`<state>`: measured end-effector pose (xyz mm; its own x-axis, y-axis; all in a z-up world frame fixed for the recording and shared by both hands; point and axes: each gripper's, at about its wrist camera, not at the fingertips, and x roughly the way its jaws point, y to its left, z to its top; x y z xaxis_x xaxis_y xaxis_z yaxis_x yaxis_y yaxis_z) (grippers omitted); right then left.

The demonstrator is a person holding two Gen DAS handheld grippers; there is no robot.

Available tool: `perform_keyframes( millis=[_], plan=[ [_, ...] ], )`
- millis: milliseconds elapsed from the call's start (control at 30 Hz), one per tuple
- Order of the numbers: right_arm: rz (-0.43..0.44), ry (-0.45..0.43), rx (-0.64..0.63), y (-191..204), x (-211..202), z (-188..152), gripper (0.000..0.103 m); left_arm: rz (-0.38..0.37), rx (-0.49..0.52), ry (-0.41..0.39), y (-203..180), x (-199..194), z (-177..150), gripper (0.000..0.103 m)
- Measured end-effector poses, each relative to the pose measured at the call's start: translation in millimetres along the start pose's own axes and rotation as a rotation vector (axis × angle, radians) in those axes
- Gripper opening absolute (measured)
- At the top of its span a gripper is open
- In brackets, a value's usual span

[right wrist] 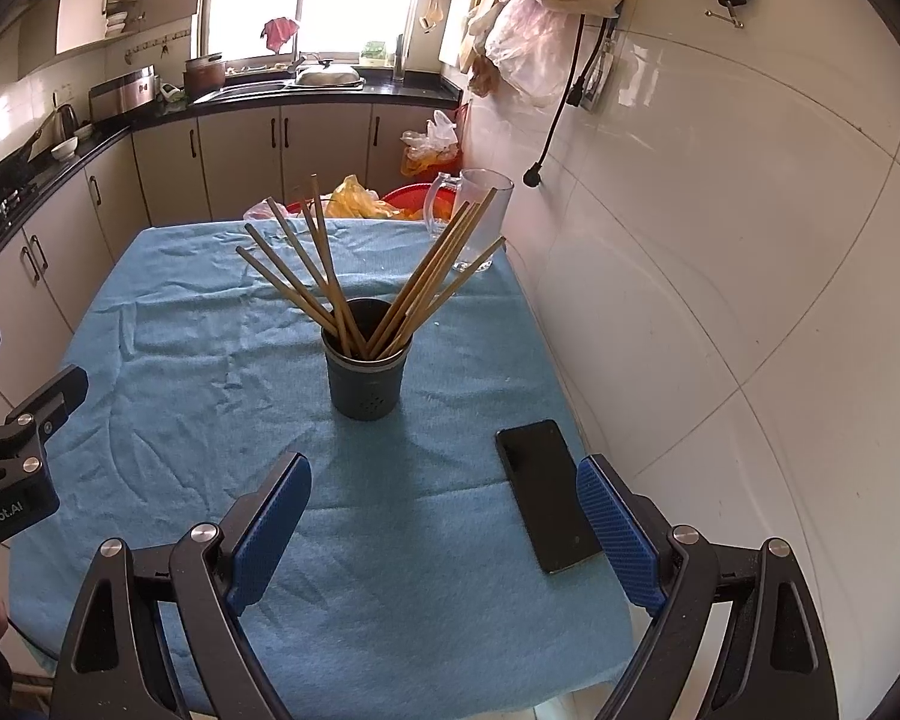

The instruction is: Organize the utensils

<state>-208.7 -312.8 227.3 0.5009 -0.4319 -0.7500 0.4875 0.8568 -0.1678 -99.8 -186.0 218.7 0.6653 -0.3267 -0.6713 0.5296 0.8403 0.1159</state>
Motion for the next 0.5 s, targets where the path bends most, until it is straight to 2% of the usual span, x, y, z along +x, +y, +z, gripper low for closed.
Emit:
perform_keyframes(
  millis=[367, 433, 500],
  plan=[
    [-0.022, 0.012, -0.004, 9.8, -2.7, -1.6, 0.093, -0.029, -0.001, 0.004, 3.7, 1.1, -2.9, 0.101],
    [-0.027, 0.017, -0.004, 11.5, -3.2, -3.2, 0.093, -0.033, -0.021, 0.006, 8.3, 2.4, -6.2, 0.101],
    [-0.032, 0.028, -0.003, 13.1, -2.4, -5.8, 0.093, -0.047, -0.057, 0.040, 16.9, 11.0, -11.2, 0.101]
  ],
)
